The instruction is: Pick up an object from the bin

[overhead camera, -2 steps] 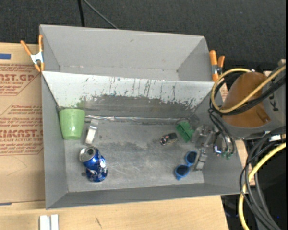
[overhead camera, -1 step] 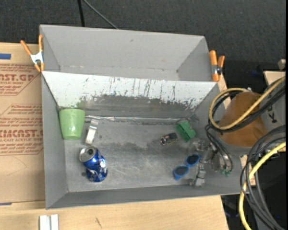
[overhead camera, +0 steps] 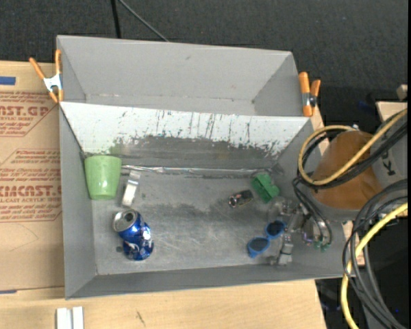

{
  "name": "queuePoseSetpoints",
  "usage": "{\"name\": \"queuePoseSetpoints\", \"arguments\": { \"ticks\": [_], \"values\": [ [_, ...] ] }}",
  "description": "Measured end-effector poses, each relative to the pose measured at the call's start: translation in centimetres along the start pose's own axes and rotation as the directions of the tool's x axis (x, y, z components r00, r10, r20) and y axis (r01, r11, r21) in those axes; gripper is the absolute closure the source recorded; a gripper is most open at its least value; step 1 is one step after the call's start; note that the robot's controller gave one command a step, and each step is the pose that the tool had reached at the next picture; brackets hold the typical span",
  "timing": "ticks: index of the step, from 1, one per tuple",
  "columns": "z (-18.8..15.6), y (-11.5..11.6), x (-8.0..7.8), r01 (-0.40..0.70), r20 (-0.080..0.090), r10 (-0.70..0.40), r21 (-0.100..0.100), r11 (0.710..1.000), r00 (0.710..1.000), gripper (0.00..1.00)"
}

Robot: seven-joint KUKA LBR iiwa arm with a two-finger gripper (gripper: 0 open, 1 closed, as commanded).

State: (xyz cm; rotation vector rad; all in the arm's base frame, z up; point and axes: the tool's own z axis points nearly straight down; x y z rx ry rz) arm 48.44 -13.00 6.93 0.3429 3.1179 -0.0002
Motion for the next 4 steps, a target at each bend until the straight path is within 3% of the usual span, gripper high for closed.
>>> {"name": "queuePoseSetpoints", "arguments": {
  "ticks": [1,2,3,4],
  "values": [
    [0.1,0.1,0.1,0.001,-0.005,-0.001,-0.001,1.0,1.0,1.0],
    [-2.3,0.1,0.1,0.001,-0.003,-0.001,0.0,1.0,1.0,1.0],
    [-7.0,0.2,0.0,0.001,0.0,-0.001,0.0,1.0,1.0,1.0],
    [-8.8,0.2,-0.1,0.002,-0.002,-0.002,-0.001,1.0,1.0,1.0]
  ]
}}
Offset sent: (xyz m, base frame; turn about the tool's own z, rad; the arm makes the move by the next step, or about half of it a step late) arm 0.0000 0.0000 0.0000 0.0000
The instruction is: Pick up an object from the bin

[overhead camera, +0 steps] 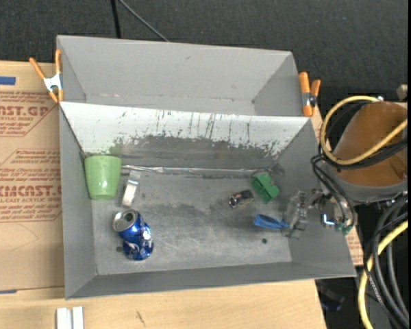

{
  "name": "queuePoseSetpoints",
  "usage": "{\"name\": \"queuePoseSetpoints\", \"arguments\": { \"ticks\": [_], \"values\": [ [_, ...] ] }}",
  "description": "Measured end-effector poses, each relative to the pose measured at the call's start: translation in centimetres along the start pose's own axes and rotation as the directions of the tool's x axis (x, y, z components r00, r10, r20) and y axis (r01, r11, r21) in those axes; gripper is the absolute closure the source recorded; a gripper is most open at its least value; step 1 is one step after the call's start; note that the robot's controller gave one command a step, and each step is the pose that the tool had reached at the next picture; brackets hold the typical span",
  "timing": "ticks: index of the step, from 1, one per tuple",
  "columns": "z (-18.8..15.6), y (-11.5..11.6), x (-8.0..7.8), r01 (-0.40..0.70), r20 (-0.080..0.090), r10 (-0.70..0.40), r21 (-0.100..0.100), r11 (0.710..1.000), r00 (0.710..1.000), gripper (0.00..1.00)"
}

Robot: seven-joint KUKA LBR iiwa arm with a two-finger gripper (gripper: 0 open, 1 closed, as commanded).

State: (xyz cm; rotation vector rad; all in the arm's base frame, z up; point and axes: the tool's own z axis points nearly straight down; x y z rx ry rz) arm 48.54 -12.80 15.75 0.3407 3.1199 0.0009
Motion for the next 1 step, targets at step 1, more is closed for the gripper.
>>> {"name": "queuePoseSetpoints", "arguments": {
  "ticks": [1],
  "values": [
    [-4.11,0.09,-0.15,0.001,0.003,-0.001,0.0,1.0,1.0,1.0]
  ]
}}
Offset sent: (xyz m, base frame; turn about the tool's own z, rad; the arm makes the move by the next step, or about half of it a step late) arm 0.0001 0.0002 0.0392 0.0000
